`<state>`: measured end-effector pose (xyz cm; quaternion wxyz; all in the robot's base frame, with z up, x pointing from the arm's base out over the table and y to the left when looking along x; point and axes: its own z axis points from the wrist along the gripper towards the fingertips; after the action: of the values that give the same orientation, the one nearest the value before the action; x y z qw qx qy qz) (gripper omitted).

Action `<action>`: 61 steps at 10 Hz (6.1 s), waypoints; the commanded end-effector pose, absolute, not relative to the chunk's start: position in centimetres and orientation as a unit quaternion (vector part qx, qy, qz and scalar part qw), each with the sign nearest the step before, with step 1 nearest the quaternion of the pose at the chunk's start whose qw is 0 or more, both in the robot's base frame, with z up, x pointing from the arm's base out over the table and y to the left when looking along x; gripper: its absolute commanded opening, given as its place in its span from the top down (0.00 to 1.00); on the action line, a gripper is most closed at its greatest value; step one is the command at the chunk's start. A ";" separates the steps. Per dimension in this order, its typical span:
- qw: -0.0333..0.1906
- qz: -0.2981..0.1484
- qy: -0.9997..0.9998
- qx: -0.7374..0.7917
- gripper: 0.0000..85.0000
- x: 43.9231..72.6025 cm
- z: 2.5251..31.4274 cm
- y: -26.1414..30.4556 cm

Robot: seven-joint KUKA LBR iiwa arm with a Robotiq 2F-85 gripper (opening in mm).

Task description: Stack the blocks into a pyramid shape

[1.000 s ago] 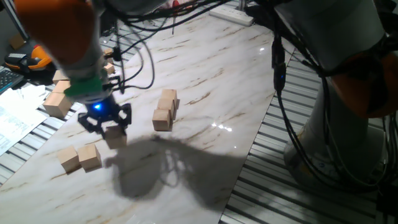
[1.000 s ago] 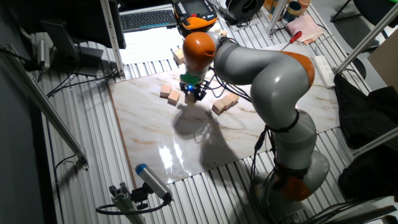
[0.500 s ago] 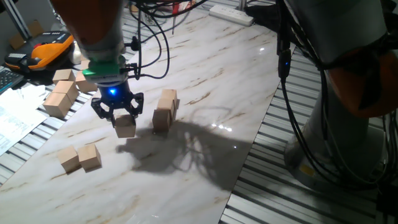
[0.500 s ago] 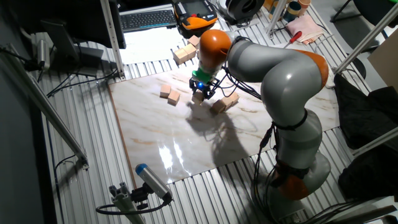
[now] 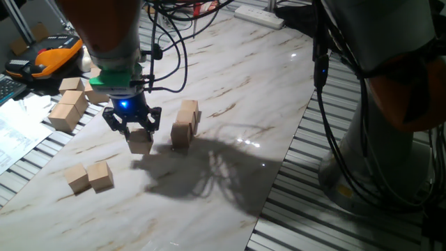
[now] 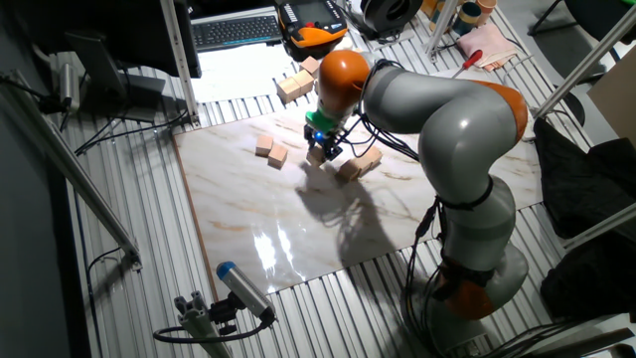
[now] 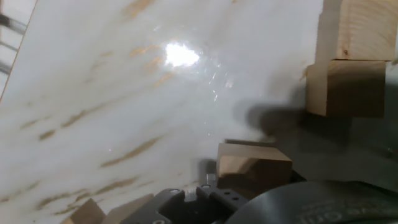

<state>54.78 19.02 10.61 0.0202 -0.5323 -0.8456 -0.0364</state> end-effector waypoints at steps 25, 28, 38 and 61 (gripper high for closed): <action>0.015 -0.008 -0.864 -0.503 1.00 52.1 10.3 2.0; 0.017 -0.020 -0.866 -0.499 1.00 52.0 10.2 1.8; 0.018 -0.012 -0.864 -0.503 0.20 52.1 10.1 2.0; 0.045 -0.107 -0.857 -0.501 1.00 54.4 13.4 15.2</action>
<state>54.38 15.15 13.35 0.0447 -0.5010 -0.8577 -0.1066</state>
